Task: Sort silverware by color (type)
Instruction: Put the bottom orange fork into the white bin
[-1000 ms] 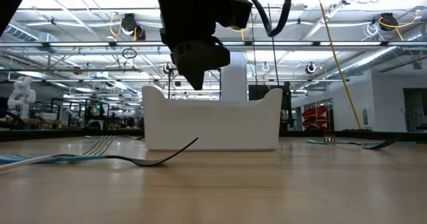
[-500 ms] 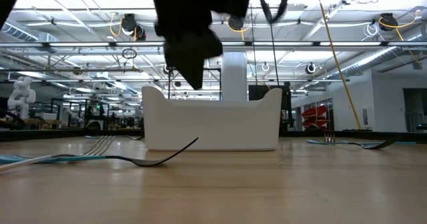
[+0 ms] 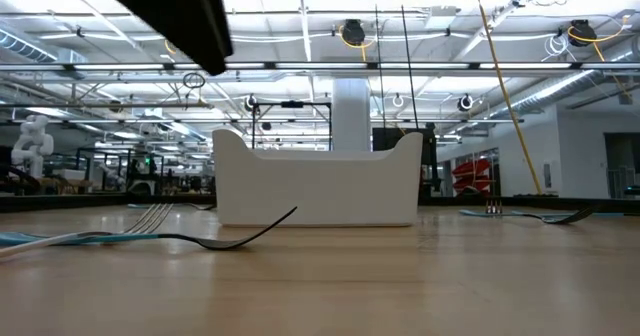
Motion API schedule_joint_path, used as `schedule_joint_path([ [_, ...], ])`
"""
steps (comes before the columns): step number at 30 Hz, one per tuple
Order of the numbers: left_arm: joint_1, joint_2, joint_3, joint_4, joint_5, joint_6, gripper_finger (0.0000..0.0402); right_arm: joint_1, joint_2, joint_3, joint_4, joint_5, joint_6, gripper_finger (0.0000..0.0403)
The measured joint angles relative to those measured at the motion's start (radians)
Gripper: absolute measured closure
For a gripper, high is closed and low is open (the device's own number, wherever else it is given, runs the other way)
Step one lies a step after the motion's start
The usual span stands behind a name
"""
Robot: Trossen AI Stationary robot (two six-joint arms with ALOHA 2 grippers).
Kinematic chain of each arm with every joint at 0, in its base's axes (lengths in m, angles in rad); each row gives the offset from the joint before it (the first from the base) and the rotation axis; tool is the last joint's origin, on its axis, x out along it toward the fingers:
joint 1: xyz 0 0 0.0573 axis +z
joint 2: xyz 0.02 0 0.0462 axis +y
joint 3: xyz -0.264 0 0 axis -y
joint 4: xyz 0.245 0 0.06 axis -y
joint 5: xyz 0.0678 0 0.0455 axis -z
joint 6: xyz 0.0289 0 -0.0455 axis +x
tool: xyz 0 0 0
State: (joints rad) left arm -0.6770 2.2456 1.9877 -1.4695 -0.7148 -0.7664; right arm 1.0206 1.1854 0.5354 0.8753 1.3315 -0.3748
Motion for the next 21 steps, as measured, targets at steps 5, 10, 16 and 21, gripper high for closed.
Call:
schedule_joint_path([
  [5, -0.009, 0.000, 0.000, -0.096, 0.026, -0.090, 0.0220, 0.000, 0.000, 0.000, 0.002, 0.000, -0.001, 0.0262],
  [10, -0.020, -0.017, 0.000, -0.044, 0.026, -0.110, 0.0226, 0.000, 0.000, 0.000, 0.002, -0.001, -0.002, 0.0262],
  [16, -0.037, -0.016, 0.000, -0.009, 0.094, -0.225, 0.0254, 0.002, 0.000, 0.000, 0.001, -0.001, 0.025, 0.0262],
  [21, -0.036, -0.017, 0.000, 0.017, 0.109, -0.389, 0.0261, 0.008, 0.000, 0.000, -0.005, -0.001, 0.038, 0.0262],
])
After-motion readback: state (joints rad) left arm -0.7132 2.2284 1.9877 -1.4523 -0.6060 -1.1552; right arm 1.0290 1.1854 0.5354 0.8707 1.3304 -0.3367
